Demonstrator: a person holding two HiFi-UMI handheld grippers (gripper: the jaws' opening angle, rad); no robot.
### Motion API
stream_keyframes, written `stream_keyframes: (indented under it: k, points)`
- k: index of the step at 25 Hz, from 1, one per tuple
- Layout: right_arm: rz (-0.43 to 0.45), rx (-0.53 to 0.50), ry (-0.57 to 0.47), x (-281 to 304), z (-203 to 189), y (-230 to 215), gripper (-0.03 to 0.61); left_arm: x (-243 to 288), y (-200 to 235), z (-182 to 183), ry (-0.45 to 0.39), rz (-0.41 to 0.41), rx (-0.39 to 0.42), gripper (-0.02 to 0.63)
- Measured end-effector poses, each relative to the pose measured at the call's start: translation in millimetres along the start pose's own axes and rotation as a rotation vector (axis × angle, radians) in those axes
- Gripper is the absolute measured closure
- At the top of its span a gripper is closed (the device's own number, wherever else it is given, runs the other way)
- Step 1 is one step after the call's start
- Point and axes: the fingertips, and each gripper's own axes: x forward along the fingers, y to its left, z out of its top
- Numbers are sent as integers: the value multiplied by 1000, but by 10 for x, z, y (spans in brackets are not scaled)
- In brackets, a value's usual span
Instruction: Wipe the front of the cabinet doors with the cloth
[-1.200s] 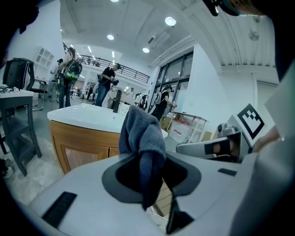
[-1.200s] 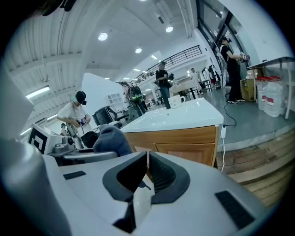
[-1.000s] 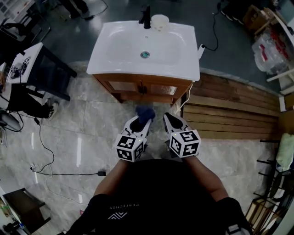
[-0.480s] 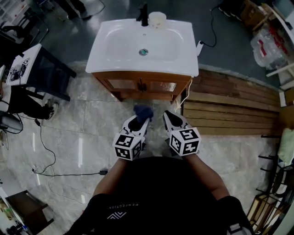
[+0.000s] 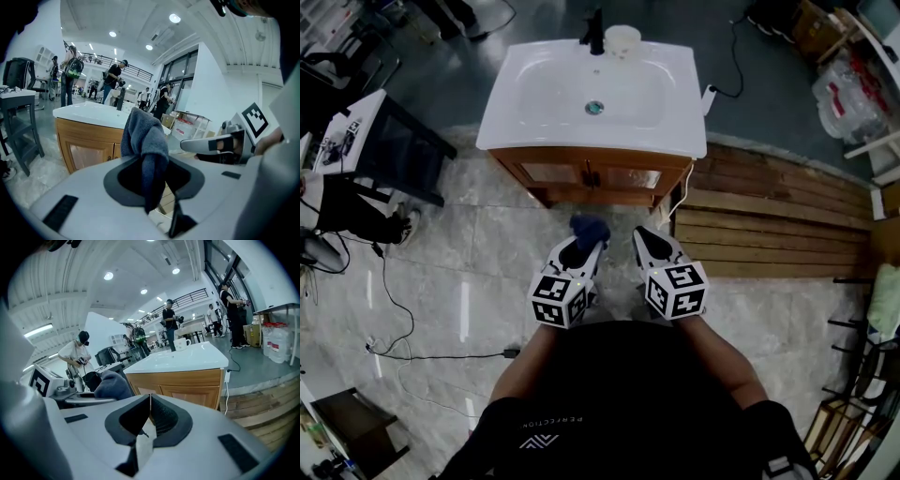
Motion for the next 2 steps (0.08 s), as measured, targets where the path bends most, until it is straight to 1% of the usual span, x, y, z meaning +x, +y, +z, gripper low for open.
stream_keyframes:
  k: [2]
  points:
    - [0,0,1,4,5,-2,540,5,2,18,-1,1,-4,512]
